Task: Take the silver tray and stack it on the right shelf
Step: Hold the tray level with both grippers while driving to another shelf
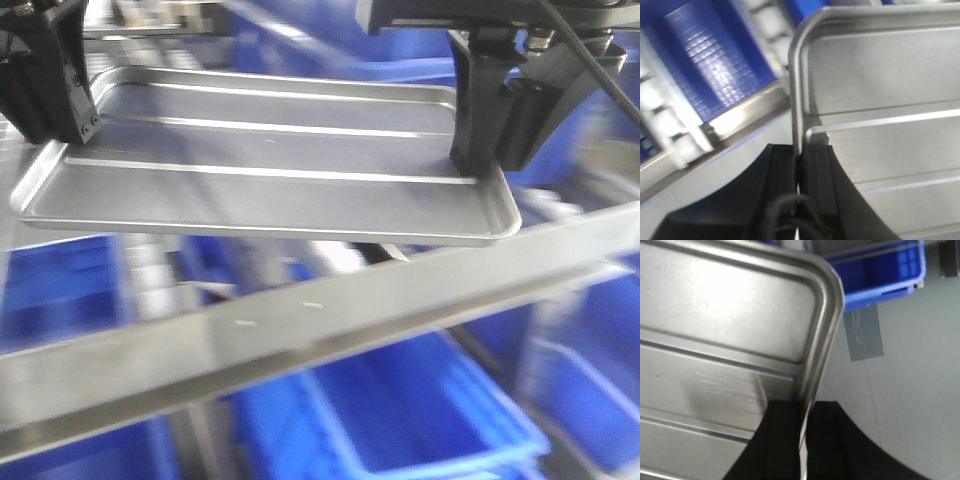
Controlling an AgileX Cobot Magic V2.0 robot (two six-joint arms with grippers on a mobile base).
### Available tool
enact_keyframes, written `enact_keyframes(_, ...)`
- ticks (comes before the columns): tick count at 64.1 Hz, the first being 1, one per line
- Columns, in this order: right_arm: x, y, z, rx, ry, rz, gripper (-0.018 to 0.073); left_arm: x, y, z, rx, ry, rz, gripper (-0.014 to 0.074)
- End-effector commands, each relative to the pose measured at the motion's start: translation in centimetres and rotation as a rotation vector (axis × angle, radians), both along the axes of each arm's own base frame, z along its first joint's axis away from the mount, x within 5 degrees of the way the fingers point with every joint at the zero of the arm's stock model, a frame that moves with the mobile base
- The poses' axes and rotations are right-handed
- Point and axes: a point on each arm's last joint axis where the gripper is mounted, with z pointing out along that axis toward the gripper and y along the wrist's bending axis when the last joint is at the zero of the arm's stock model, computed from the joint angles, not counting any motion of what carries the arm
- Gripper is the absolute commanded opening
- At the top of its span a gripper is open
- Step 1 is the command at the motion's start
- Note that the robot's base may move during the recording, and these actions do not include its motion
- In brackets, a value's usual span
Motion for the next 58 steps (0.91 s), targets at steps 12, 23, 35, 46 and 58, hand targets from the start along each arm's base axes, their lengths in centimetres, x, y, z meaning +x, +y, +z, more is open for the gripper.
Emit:
enact_keyframes(12, -0.06, -0.06, 2.3, 0.039, -0.111, 0.045, 0.0057, -0.53, -0.18, 2.0, -0.049, -0.076, -0.04, -0.0093)
enact_keyframes(23, -0.06, -0.06, 2.3, 0.039, -0.111, 0.045, 0.0057, -0.53, -0.18, 2.0, -0.049, -0.076, -0.04, -0.0093)
enact_keyframes(35, -0.06, -0.06, 2.3, 0.039, -0.111, 0.045, 0.0057, -0.53, -0.18, 2.0, -0.049, -0.076, -0.04, -0.0093)
enact_keyframes(46, -0.06, -0.06, 2.3, 0.039, -0.111, 0.045, 0.0057, -0.55, -0.2, 2.0, -0.051, -0.074, -0.04, -0.0093)
enact_keyframes(58, -0.06, -0.06, 2.3, 0.039, -0.111, 0.045, 0.0057, -0.55, -0.2, 2.0, -0.051, -0.074, -0.04, -0.0093)
